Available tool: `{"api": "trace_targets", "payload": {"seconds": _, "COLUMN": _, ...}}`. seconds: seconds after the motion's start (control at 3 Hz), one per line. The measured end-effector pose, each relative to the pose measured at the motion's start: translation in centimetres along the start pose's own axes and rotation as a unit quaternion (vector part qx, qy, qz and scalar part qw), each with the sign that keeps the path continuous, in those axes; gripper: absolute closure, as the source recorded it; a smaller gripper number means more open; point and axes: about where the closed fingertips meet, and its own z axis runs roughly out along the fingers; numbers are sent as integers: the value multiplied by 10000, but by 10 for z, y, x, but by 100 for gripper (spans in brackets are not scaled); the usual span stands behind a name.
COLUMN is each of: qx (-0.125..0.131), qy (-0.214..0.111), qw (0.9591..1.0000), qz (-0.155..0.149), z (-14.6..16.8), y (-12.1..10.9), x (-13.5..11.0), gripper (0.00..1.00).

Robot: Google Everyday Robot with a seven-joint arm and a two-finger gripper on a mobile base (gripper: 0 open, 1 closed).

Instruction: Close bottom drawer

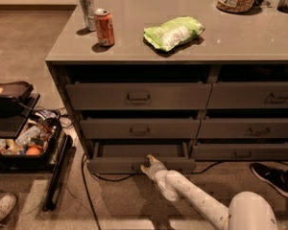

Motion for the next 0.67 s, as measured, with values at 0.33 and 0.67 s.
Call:
{"api": "trace_targets", "payload": {"seconds": 0.33, "qx": 34, "qy": -8, "qw": 9999, "qz": -130, "z": -6, "y": -2, "x": -12, "gripper": 0}}
{"api": "trace_targets", "payload": {"seconds": 0.67, "qx": 28, "qy": -9, "qw": 9999, "qz": -130, "z": -6, "y": -1, "x": -13, "gripper": 0}}
